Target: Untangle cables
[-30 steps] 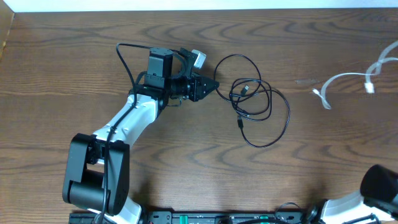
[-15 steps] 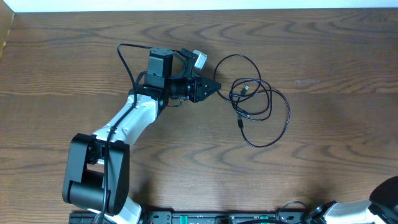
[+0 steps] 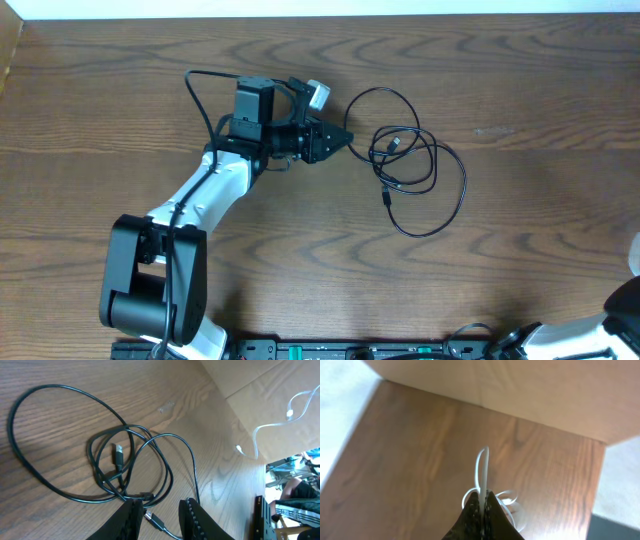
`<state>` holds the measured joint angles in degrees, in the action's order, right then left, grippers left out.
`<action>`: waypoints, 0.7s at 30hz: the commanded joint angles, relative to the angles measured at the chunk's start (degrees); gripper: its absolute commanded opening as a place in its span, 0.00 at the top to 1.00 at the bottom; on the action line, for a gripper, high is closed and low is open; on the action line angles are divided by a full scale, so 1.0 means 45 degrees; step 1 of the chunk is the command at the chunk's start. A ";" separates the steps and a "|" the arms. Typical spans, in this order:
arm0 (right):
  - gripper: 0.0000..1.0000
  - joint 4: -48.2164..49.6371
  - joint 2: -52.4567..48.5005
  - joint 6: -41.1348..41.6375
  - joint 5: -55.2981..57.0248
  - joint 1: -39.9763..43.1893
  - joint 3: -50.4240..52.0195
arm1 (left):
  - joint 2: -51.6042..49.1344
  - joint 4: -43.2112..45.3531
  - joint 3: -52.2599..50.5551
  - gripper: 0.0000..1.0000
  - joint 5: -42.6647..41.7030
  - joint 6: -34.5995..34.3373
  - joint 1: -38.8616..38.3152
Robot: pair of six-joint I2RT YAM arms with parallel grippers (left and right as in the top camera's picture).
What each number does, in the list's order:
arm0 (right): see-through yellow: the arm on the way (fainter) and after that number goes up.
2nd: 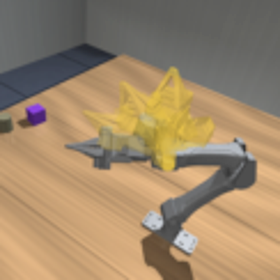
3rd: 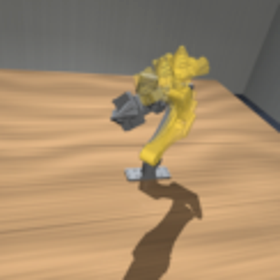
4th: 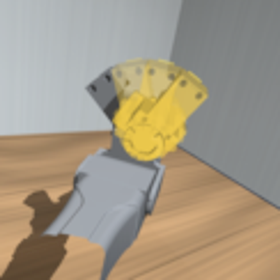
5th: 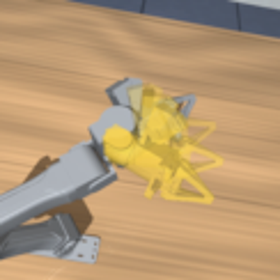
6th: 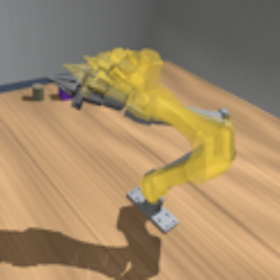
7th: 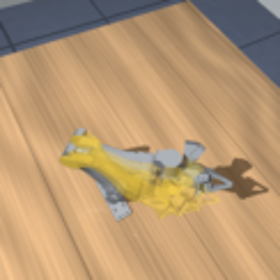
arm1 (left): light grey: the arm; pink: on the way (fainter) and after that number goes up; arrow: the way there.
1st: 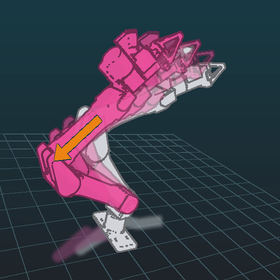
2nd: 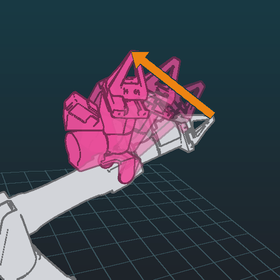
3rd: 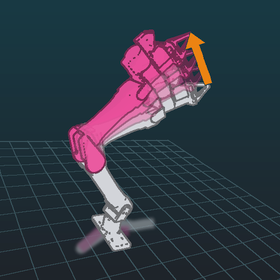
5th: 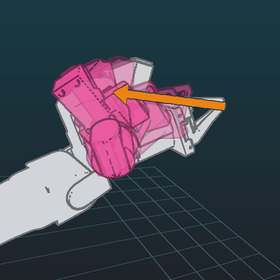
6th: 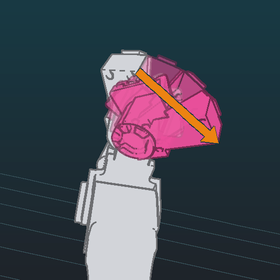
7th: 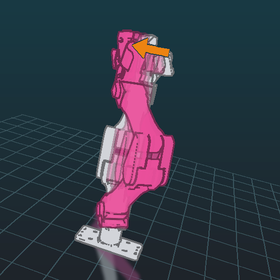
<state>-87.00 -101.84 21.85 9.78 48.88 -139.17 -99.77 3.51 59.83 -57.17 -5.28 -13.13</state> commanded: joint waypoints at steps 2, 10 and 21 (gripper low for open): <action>0.99 -0.0107 -0.0597 0.0573 0.1141 0.0277 0.0112 | 0.0039 0.0146 0.0005 0.70 -0.0884 0.0112 0.0321; 0.99 0.0301 -0.1166 0.0821 0.2055 0.0588 0.1613 | 0.0039 0.0340 0.0005 0.70 -0.0865 -0.0010 0.0437; 0.99 0.1802 -0.1185 0.1273 0.1205 0.2584 0.6091 | 0.0039 0.0505 0.0005 0.70 -0.0869 -0.0563 0.0437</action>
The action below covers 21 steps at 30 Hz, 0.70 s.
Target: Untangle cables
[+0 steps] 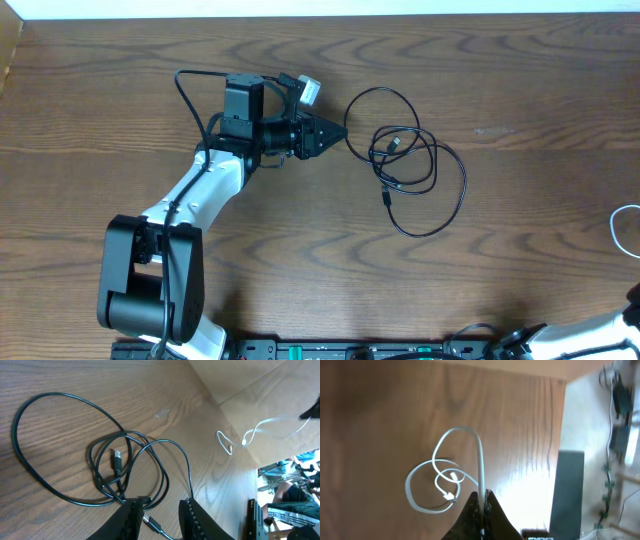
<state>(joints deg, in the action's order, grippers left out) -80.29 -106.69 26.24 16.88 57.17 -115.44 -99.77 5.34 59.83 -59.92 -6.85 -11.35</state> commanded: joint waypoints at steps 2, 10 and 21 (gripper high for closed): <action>0.99 0.0602 -0.0102 0.0199 -0.0563 0.1059 0.1253 | 0.0039 0.0117 0.0005 0.70 -0.0257 -0.0214 0.0044; 0.99 0.2137 -0.0107 -0.0296 -0.1219 0.2040 0.2890 | 0.0039 0.0121 0.0005 0.70 -0.0262 -0.0384 0.0029; 0.99 0.5489 -0.0107 -0.0719 -0.1195 0.2147 0.5843 | 0.0039 0.0209 0.0005 0.69 -0.0214 -0.0549 0.0034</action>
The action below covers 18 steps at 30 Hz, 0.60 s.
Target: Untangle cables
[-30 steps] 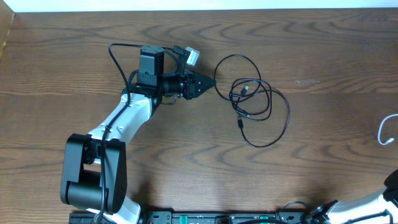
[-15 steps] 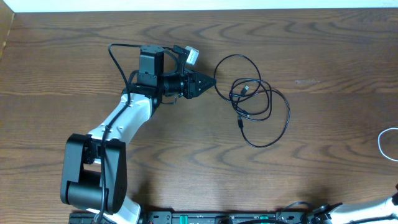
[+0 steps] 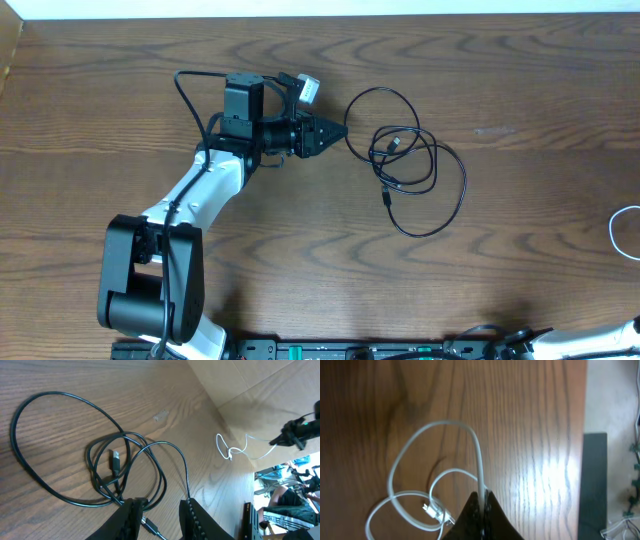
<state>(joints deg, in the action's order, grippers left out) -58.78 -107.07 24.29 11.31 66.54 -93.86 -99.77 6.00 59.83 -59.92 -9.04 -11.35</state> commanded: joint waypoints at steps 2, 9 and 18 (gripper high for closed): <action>0.99 0.1452 -0.0044 -0.0423 0.0029 0.0107 0.1647 | 0.0039 0.0063 0.0005 0.69 -0.0214 -0.0155 0.0034; 0.99 0.2642 -0.0602 -0.0505 -0.0078 0.0257 0.2739 | 0.0039 0.0068 0.0005 0.68 -0.0209 -0.0219 0.0029; 0.99 0.2846 -0.1865 -0.0500 -0.0937 0.0500 0.2754 | 0.0039 0.0073 0.0005 0.66 -0.0214 -0.0253 -0.0034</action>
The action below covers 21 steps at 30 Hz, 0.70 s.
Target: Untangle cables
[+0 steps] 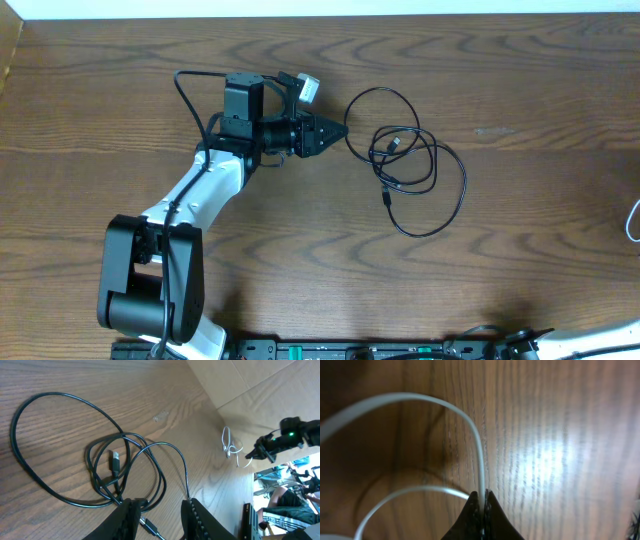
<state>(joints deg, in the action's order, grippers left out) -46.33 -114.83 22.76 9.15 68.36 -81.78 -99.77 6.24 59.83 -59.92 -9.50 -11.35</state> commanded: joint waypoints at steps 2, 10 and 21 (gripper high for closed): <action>0.99 0.0204 -0.0117 -0.0160 -0.0510 0.0097 -0.0019 | 0.0039 0.0015 0.0005 0.66 -0.0214 -0.0155 -0.0053; 0.87 -0.0437 -0.0117 -0.0131 -0.0559 0.0102 -0.0869 | 0.0039 0.0024 0.0005 0.66 -0.0209 -0.0151 -0.0223; 0.59 -0.1044 0.0753 0.0121 -0.1880 0.0049 -0.1885 | 0.0044 0.0155 0.0005 0.65 -0.0214 -0.0151 -0.0306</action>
<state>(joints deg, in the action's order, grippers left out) -50.83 -115.24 22.48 3.90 68.55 -88.05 -99.77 6.66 59.83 -59.92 -10.33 -12.60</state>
